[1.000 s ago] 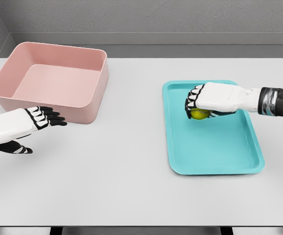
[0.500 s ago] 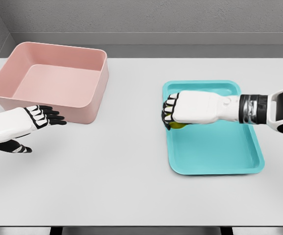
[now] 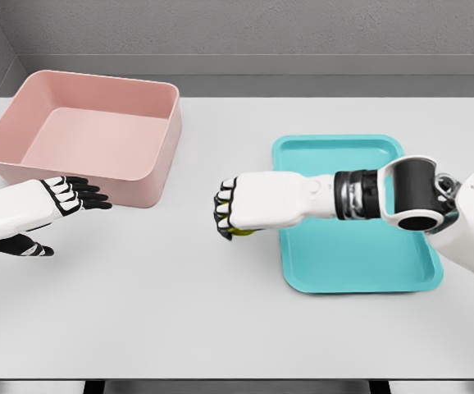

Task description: Put the tennis from the blue tray into the pink basket with both arms

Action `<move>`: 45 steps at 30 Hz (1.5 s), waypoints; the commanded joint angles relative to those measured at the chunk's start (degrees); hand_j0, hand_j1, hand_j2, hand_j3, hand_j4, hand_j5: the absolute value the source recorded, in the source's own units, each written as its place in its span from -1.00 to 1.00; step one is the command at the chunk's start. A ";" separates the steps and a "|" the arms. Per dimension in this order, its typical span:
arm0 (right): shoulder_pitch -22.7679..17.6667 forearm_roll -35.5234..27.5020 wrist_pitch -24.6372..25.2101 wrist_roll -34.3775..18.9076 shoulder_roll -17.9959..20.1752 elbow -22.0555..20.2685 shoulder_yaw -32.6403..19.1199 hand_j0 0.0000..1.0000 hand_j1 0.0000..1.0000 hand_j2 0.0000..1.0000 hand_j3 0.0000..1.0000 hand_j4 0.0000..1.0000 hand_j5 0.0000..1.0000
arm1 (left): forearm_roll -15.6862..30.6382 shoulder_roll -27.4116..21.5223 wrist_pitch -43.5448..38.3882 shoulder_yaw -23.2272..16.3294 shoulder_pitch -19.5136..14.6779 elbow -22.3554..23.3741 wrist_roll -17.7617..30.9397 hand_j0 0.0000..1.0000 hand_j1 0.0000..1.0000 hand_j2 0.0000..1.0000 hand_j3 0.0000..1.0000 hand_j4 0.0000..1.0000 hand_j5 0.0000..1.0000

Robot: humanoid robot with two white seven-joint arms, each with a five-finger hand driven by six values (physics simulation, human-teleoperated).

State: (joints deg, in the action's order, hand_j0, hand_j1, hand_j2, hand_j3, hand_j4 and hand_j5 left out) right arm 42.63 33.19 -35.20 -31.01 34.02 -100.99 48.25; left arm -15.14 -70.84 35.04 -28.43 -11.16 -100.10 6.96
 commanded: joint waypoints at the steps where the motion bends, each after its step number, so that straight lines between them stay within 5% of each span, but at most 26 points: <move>1: 0.09 0.29 0.20 -0.01 -1.68 0.10 1.85 -0.08 -0.08 -0.08 -0.08 -0.08 -0.08 | 0.38 -0.09 -0.04 0.05 0.00 -0.01 -0.02 1.00 1.00 1.00 1.00 1.00 1.00; 17: 3.87 3.46 0.20 -0.45 -13.89 9.94 8.00 -0.08 -0.08 -0.08 -0.08 -0.08 -0.08 | 0.29 0.00 -0.04 0.05 -0.09 0.08 -0.02 1.00 1.00 1.00 1.00 1.00 1.00; 33: 3.43 4.42 0.20 -0.27 -13.98 13.19 10.99 -0.04 -0.04 -0.04 -0.04 -0.04 -0.04 | 0.29 0.00 -0.04 0.05 0.00 0.08 -0.02 1.00 1.00 1.00 1.00 1.00 1.00; 35: 3.43 4.42 0.20 -0.36 -13.98 13.19 10.90 0.07 0.07 0.07 0.07 0.07 0.07 | 0.29 -0.09 -0.04 0.05 0.00 0.08 -0.02 1.00 1.00 1.00 1.00 1.00 1.00; 40: 3.34 4.42 0.20 -0.45 -13.98 13.10 10.46 0.85 0.85 0.85 0.85 0.85 0.85 | 0.29 0.00 -0.04 0.05 -0.09 0.08 -0.11 1.00 1.00 1.00 1.00 1.00 1.00; 45: 3.43 4.42 0.20 -0.45 -13.81 13.10 10.28 0.99 0.99 0.99 0.99 0.99 0.99 | 0.29 0.00 -0.04 0.05 -0.09 0.08 -0.02 1.00 1.00 1.00 1.00 1.00 1.00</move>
State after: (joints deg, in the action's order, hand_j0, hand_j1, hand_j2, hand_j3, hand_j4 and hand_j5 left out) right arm 46.05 37.90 -35.14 -31.50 20.15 -87.87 58.69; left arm -15.24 -70.76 35.03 -28.44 -11.25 -100.02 6.97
